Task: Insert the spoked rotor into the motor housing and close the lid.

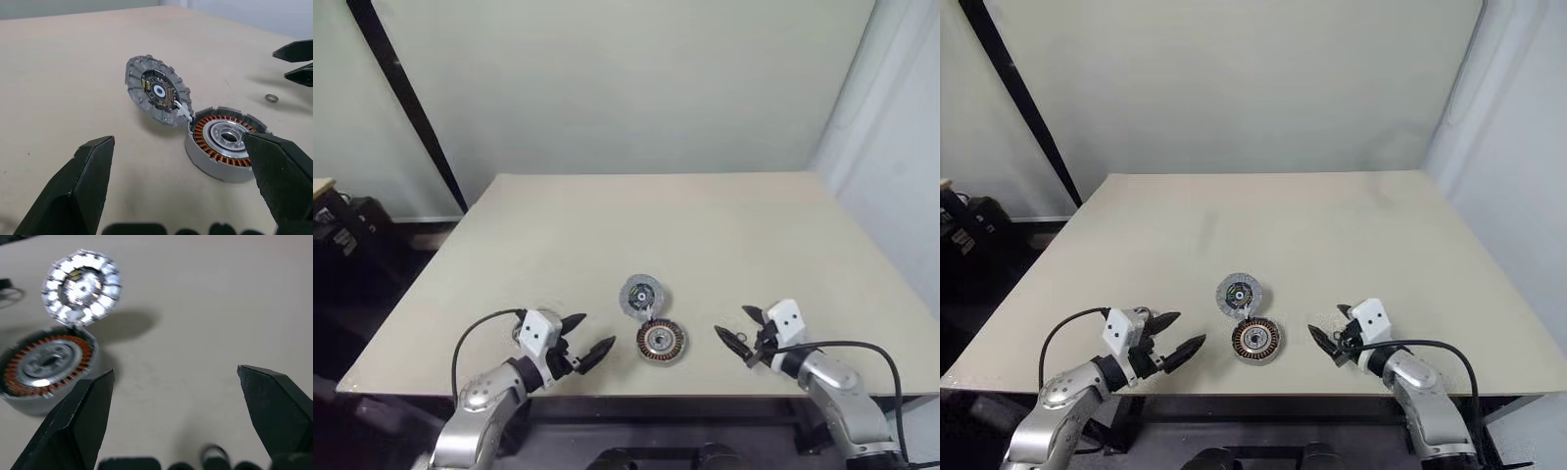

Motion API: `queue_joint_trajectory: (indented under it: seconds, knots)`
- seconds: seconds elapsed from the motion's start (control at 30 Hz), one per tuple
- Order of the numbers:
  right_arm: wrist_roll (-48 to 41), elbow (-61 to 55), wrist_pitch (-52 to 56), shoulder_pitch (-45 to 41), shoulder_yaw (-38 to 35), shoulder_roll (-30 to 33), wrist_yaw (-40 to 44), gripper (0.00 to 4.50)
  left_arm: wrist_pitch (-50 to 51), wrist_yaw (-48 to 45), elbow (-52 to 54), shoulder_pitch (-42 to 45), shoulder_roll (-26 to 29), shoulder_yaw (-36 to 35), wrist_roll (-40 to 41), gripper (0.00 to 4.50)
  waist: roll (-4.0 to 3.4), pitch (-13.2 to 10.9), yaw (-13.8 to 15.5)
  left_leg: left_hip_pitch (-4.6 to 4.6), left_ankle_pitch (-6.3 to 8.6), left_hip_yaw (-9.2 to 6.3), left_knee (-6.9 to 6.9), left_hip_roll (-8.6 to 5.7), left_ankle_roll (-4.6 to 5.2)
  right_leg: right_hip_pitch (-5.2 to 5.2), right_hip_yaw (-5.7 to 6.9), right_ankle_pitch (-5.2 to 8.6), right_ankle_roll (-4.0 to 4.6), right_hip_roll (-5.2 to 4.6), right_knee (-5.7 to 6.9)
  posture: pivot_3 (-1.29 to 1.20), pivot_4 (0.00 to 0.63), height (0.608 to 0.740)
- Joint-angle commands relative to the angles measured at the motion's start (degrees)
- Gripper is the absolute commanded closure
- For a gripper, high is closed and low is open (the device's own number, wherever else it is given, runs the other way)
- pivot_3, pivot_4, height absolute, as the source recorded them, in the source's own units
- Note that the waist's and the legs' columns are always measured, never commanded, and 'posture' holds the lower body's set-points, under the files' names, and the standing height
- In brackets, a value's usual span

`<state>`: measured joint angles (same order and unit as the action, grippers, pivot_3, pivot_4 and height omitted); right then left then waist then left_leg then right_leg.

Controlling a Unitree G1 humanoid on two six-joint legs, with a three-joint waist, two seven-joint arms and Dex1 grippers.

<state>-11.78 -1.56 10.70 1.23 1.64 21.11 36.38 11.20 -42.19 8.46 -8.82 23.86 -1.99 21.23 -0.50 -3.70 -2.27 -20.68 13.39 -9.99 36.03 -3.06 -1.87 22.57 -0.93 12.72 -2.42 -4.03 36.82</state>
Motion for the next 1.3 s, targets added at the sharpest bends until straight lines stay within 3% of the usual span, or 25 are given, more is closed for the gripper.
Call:
queue_joint_trajectory:
  seconds: [0.03,0.4,0.87,1.3]
  knots:
    - [-0.72,-2.44,0.09,-1.26,-0.33,0.07,-0.08,0.14,-0.19,0.45,2.62,0.47,-0.07,-0.59,0.65,0.04,0.00,0.00,0.22,0.00,0.00,0.00,0.00,0.00,0.00,0.00,0.00,0.00,0.00,0.00,0.00,0.00,0.000,0.740]
    - [-0.52,-6.34,4.66,0.03,-2.52,0.16,-5.06,0.14,-0.52,-0.67,2.07,1.13,-0.57,0.66,0.57,0.04,0.00,0.00,0.84,0.00,0.00,0.02,-0.01,0.01,0.00,0.03,0.00,0.00,0.00,0.02,0.00,0.00,0.000,0.740]
    - [-0.30,-11.95,19.45,2.93,-2.84,2.01,-9.18,0.14,-1.94,-6.16,0.08,-0.50,-1.50,3.71,0.53,0.04,0.01,-0.01,0.85,-0.06,0.01,0.05,-0.01,0.02,-0.01,0.07,0.00,0.00,0.01,0.00,-0.04,0.00,0.000,0.740]
    - [2.14,-5.44,19.55,1.05,-1.25,1.30,-10.93,0.14,-1.73,-7.27,-0.72,-0.71,0.00,5.54,-0.84,0.04,0.00,-0.02,0.83,-0.10,0.02,0.08,-0.02,0.04,-0.03,0.17,0.00,0.01,0.01,0.00,-0.04,0.00,0.000,0.740]
